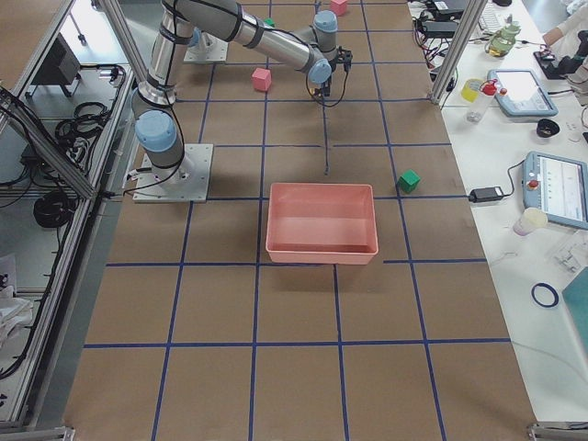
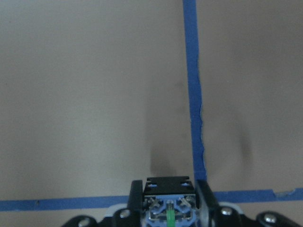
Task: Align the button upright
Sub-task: 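Lower the button onto the table and open the right gripper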
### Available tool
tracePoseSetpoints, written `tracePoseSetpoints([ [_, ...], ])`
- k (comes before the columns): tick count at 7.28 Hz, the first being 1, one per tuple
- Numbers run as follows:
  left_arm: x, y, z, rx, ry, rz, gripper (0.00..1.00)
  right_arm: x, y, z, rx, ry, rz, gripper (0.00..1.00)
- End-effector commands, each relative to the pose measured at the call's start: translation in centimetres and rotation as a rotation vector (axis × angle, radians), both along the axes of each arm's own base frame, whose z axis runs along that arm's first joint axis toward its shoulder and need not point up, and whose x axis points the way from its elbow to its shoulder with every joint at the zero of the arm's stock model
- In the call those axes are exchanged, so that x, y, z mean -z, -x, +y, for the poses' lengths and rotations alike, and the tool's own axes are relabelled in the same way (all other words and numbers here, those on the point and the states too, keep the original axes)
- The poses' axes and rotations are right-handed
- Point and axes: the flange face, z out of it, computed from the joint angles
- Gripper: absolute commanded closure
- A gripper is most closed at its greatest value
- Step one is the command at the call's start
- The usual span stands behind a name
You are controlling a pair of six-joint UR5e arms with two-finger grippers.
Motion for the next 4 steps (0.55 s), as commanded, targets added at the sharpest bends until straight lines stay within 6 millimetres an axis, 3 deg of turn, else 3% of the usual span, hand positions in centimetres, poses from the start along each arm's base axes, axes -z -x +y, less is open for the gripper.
tracePoseSetpoints([
  [1, 0.06, -0.01, 0.02, 0.000, 0.000, -0.001, 0.00, 0.05, 0.07, 0.14, 0.000, -0.003, 0.001, 1.00],
  [2, 0.10, 0.00, 0.11, -0.001, -0.003, 0.001, 0.00, 0.02, 0.09, 0.20, -0.001, -0.003, 0.002, 0.93],
  [3, 0.10, 0.09, 0.14, 0.000, -0.003, 0.002, 0.00, 0.07, 0.13, 0.31, -0.001, -0.010, 0.004, 0.66],
  [4, 0.16, 0.10, 0.13, -0.001, -0.004, 0.004, 0.00, 0.83, 0.39, 0.94, -0.004, -0.025, 0.011, 0.25],
])
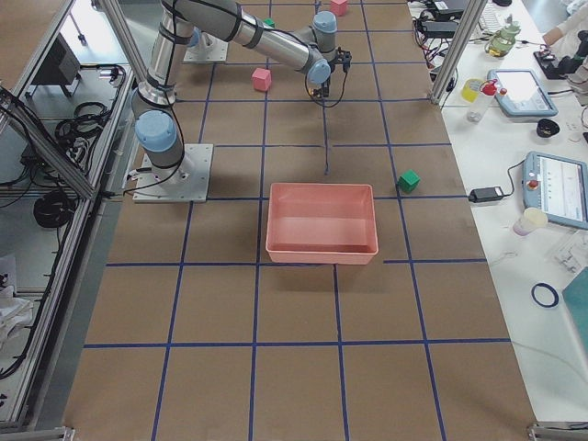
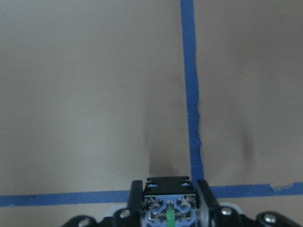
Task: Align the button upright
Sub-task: 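Lower the button onto the table and open the right gripper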
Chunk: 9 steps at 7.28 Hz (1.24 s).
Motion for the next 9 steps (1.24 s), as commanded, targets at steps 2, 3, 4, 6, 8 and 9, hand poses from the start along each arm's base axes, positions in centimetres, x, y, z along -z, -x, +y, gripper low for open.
tracePoseSetpoints([
  [2, 0.0, 0.0, -0.1, 0.002, 0.000, 0.000, 0.00, -0.4, 0.4, 0.9, -0.010, -0.004, 0.003, 0.10],
  [3, 0.1, 0.0, -0.1, 0.002, -0.002, 0.000, 0.00, -1.6, 0.4, 0.9, -0.013, 0.012, -0.004, 0.00],
  [4, 0.3, 0.0, -0.1, 0.004, -0.005, -0.003, 0.00, -4.4, 0.3, 0.8, -0.064, 0.054, -0.011, 0.00],
  [6, 0.7, 0.2, -0.2, 0.001, -0.009, -0.001, 0.00, -8.1, 2.7, 0.8, -0.108, 0.043, 0.016, 0.00],
  [8, 1.8, 0.5, -0.5, -0.005, -0.019, 0.002, 0.00, -15.8, 11.5, -0.6, -0.112, -0.030, 0.062, 0.00],
  [9, 3.1, 0.7, -0.8, -0.013, 0.005, 0.009, 0.00, -19.3, 16.3, 0.0, -0.108, -0.086, 0.072, 0.00],
])
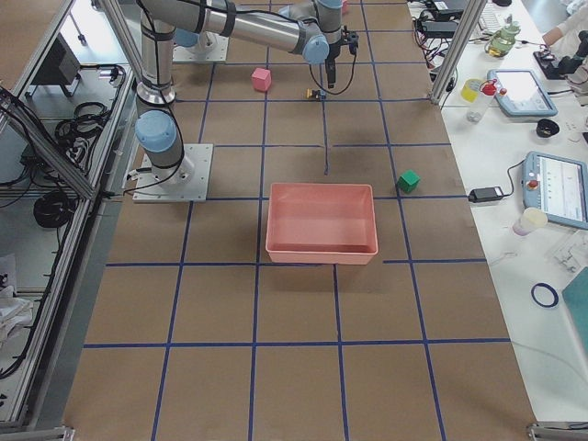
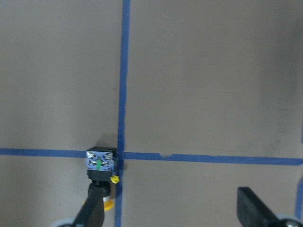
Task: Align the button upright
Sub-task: 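Raise the right gripper away while the left arm reaches toward the button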
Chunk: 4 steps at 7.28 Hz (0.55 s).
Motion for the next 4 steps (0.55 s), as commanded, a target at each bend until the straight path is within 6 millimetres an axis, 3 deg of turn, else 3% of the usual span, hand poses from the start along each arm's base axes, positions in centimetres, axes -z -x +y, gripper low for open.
tracePoseSetpoints([
  [1, 3.0, 0.9, -0.8, -0.032, 0.071, 0.016, 0.00, -8.0, 9.3, 1.3, -0.013, -0.062, 0.023, 0.00],
  [2, 4.8, 2.4, -0.7, -0.019, 0.144, 0.021, 0.00, -10.5, 11.0, 2.3, 0.012, -0.082, 0.023, 0.00],
  [4, 8.6, 5.2, 0.8, -0.097, 0.215, 0.028, 0.00, -14.7, 11.2, 3.2, 0.016, -0.056, 0.023, 0.00],
])
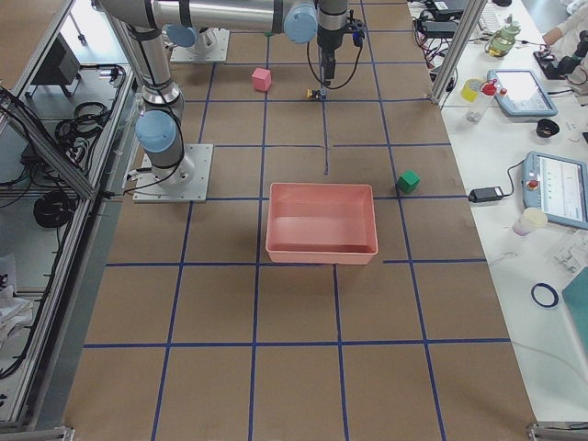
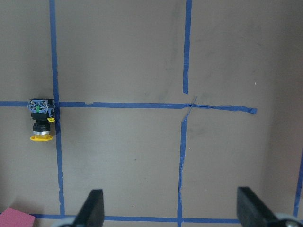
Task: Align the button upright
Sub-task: 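Raise the right gripper away while the left arm reaches toward the button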
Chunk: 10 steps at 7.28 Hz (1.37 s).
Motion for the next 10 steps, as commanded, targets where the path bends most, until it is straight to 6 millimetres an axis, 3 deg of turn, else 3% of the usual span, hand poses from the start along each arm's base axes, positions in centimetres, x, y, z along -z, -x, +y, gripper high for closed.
tracePoseSetpoints([
  [1, 4.5, 3.4, 1.1, -0.056, 0.089, -0.006, 0.00, -2.9, 0.5, 0.6, 0.001, 0.022, 0.003, 0.00],
  [5, 16.5, 7.5, 3.7, -0.044, 0.202, 0.063, 0.00, -3.1, 0.6, 0.5, 0.001, 0.038, 0.006, 0.00],
  [7, 20.0, 10.2, 3.5, -0.001, 0.266, 0.094, 0.00, -3.1, 0.6, 0.4, 0.003, 0.039, 0.004, 0.00],
  [10, 26.4, 11.8, 4.4, 0.014, 0.343, 0.093, 0.00, -3.0, 0.5, 0.4, 0.001, 0.038, 0.004, 0.00],
])
